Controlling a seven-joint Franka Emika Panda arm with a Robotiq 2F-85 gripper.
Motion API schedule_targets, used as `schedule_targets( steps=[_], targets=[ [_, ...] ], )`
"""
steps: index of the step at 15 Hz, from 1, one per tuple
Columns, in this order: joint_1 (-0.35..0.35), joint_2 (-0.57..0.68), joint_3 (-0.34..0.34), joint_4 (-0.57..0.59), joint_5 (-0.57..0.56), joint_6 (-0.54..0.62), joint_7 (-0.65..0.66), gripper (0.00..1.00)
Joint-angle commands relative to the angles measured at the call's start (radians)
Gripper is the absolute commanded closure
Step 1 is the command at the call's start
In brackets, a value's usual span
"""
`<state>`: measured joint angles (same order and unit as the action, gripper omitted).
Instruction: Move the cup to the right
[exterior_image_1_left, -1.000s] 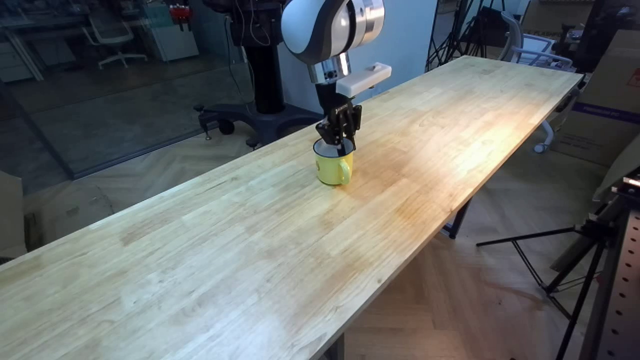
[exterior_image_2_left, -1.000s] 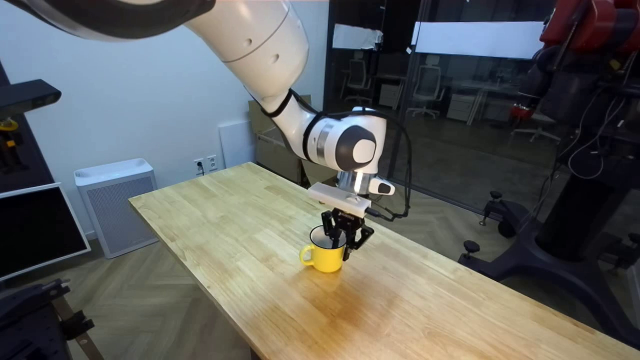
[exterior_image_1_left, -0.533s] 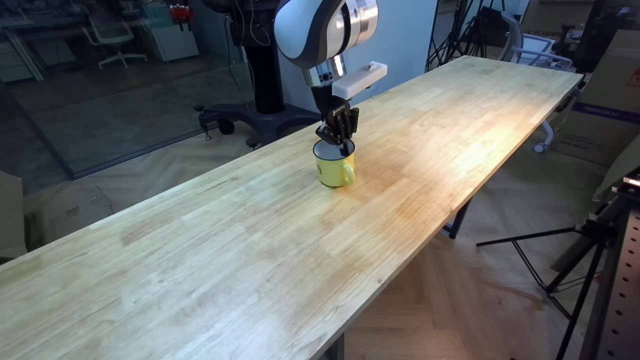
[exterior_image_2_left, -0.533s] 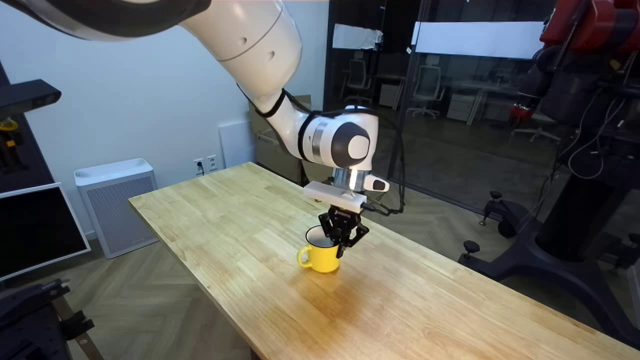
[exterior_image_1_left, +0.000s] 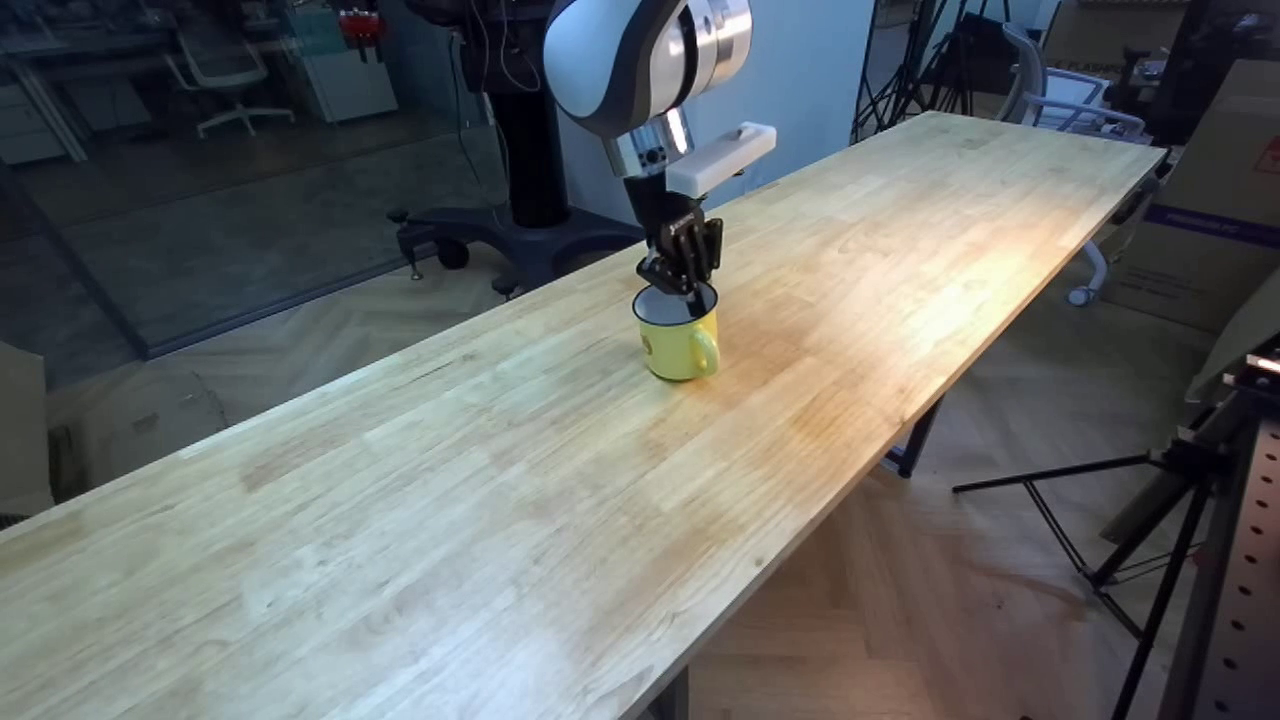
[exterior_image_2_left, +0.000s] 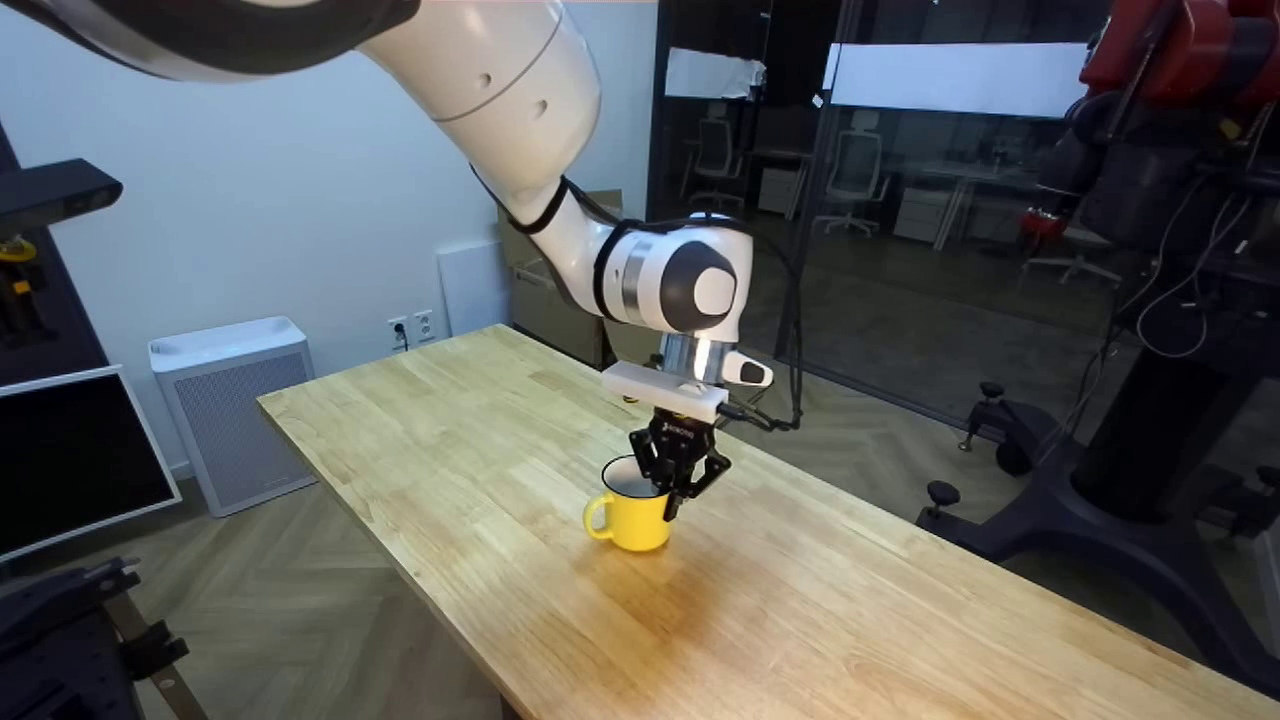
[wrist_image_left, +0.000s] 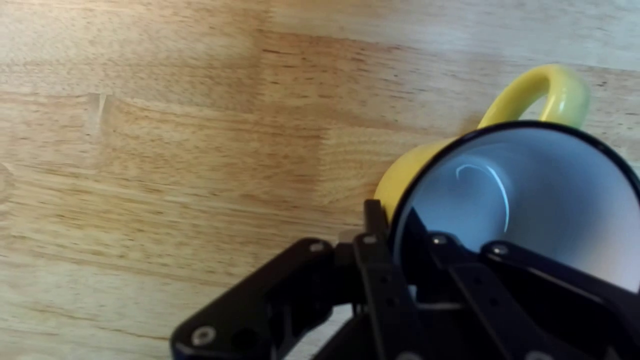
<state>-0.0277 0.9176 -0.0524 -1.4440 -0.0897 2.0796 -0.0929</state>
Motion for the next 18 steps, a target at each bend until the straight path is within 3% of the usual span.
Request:
schedule_targets(
  steps=[1,2,11,18],
  targets=[
    [-0.005,0.002,0.006,0.005,-0.007,-0.004,0.003,0.89],
    [-0.004,0.002,0.006,0.005,-0.007,-0.004,0.003,0.97],
    [-0.095,-0.065,0.011,-0.081,0.12,0.045,0.022,0.97],
    [-0.159,-0.147,-0.029,-0.206,0.166,0.195,0.061,0.97]
  ],
)
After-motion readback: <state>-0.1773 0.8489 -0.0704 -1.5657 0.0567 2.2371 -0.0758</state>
